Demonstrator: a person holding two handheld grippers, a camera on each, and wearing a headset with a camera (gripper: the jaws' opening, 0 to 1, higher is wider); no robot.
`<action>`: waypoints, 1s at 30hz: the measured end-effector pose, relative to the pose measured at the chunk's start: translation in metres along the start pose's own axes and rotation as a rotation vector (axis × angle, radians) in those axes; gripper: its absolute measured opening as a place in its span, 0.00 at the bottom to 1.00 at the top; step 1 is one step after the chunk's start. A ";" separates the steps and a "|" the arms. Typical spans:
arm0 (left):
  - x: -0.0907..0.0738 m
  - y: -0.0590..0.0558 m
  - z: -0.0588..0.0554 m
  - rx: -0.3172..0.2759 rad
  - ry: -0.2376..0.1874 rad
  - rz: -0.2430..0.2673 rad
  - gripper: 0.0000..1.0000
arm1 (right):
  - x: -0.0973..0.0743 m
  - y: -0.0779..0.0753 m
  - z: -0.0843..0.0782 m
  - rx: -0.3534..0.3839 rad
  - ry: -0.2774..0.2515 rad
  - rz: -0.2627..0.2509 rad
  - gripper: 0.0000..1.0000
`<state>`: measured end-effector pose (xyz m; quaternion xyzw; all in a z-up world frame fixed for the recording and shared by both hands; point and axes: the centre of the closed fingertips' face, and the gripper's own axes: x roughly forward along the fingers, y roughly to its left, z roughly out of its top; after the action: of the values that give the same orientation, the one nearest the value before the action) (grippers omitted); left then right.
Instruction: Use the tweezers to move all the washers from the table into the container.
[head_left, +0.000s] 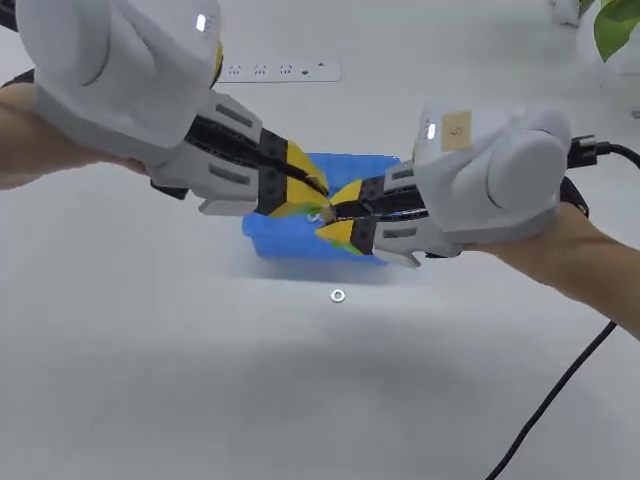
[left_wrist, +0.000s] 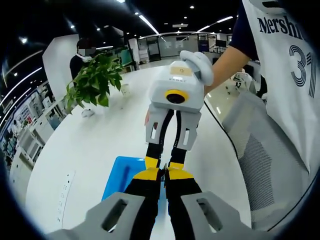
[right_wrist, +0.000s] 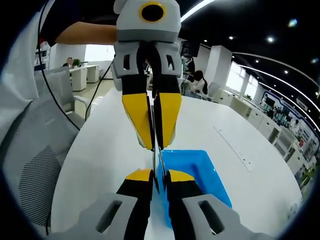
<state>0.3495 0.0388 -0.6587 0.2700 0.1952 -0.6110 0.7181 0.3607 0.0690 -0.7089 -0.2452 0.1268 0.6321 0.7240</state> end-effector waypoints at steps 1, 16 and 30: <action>0.000 -0.002 0.000 0.000 0.003 -0.001 0.07 | 0.000 0.002 0.000 0.002 0.001 0.002 0.12; 0.016 -0.028 -0.025 -0.068 0.013 -0.026 0.07 | 0.013 0.033 -0.027 0.053 0.041 0.046 0.12; 0.032 -0.028 -0.041 -0.103 0.026 -0.050 0.07 | 0.023 0.036 -0.047 0.111 0.051 0.060 0.12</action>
<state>0.3302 0.0366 -0.7140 0.2359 0.2424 -0.6142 0.7130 0.3354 0.0673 -0.7665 -0.2169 0.1876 0.6391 0.7137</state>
